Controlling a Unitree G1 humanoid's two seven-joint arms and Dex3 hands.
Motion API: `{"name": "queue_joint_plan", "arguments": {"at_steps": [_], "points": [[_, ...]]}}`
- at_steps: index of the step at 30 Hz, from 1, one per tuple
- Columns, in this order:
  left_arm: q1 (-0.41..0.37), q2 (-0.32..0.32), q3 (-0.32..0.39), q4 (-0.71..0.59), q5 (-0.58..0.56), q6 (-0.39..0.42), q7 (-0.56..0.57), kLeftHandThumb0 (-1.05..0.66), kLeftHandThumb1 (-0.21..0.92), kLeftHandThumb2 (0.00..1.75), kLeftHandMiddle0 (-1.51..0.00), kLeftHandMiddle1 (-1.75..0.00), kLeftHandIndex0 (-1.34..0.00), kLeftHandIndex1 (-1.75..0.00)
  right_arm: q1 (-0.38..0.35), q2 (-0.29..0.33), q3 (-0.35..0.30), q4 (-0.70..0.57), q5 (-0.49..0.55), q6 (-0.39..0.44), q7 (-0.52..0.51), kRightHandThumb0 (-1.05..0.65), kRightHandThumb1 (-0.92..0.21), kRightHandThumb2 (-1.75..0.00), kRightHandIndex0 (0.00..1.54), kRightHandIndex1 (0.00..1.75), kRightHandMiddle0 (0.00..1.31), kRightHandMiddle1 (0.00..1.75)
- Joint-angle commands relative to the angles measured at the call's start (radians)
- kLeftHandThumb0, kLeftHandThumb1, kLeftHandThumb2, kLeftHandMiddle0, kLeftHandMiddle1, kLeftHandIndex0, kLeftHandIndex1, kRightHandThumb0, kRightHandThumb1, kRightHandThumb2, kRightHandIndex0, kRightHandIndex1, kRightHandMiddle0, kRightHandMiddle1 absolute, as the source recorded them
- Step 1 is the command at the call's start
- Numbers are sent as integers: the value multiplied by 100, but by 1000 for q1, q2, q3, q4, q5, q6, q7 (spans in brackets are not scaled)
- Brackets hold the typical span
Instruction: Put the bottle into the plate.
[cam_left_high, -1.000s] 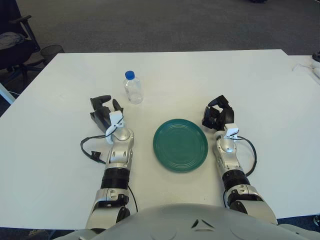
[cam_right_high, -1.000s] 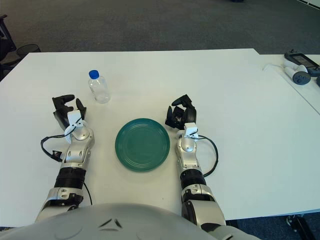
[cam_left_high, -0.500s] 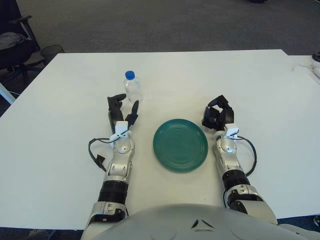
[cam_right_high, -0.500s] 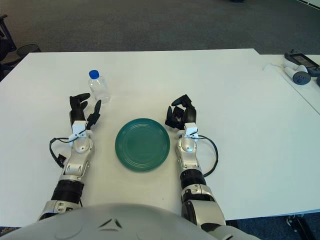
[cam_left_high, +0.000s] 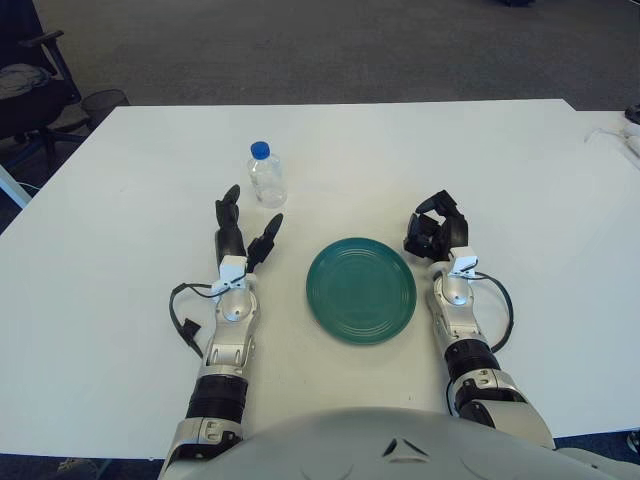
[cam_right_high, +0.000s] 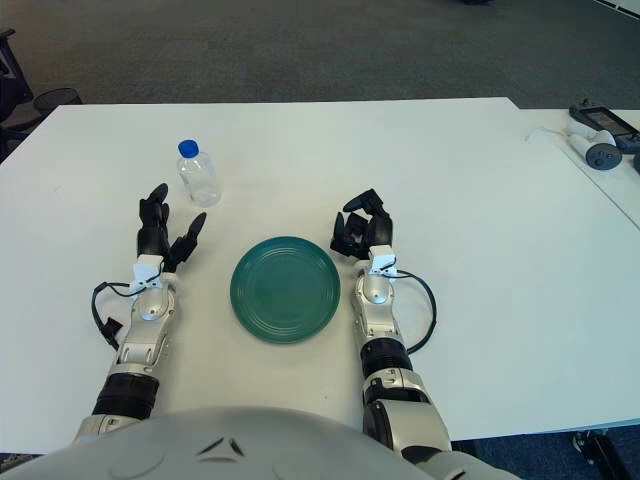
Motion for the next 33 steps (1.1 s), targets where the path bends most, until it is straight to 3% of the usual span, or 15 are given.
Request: {"name": "queue_joint_plan", "arguments": {"at_steps": [1,3,5,9,14,25,33], "points": [[12,7,6,10,31,-27,20,-105,92,6,-1,-17,0,-34,101,27,-4,120,23,19,5,-47,-32,-131,117,175,60,175],[20,8,4,8,43,-41,23,-105,92,7,-1,-16,0,-33,99,26,-5,123,26,16,10,-47,-32,-131,117,175,60,175],[29,11,-1,4,59,-61,27,-105,92,14,0,-7,0,-16,97,27,-7,125,29,12,13,-47,-32,-131,117,175,60,175],[27,14,-3,21,90,-104,47,-105,92,23,0,-1,0,-3,94,27,-10,127,31,11,14,-47,-31,-132,118,175,61,175],[21,2,2,40,108,-111,72,-105,92,25,0,0,0,0,91,27,-15,130,41,3,29,-47,-31,-132,118,175,61,175],[-9,13,0,85,130,-87,77,-105,91,10,0,0,0,0,83,24,-24,134,36,16,24,-47,-31,-131,117,175,61,175],[-91,23,12,161,129,-43,88,-104,87,5,0,0,0,0,78,27,-31,139,53,3,50,-46,-32,-131,118,175,60,175]]}}
